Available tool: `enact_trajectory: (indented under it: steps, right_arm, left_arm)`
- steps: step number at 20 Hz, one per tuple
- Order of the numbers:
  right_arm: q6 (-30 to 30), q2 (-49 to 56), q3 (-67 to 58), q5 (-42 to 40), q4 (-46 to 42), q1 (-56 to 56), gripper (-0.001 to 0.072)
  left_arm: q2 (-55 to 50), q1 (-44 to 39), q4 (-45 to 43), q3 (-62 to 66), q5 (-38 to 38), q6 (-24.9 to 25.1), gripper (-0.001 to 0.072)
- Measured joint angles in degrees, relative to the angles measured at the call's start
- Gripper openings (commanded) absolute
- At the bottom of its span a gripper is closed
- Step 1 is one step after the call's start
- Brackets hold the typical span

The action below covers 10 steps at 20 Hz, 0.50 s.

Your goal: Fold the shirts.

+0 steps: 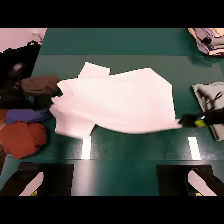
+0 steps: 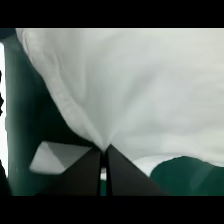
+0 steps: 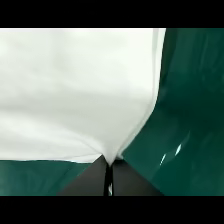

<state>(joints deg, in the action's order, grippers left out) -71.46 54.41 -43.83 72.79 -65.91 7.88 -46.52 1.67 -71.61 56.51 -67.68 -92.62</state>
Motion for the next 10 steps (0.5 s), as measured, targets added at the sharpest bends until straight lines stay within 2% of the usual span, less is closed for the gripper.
enact_trajectory:
  steps: [5, 10]
  right_arm:
    - [-0.5, -6.9, -25.5, -3.9, 0.3, -0.7, 0.0015]
    - [-0.7, -7.5, -53.1, -5.3, -1.6, -0.8, 0.0014]
  left_arm:
    - [2.7, 0.0, 0.4, 24.5, -4.1, 0.0, 0.0025]
    - [3.4, 0.0, 1.3, 52.1, -4.7, -0.1, 0.0023]
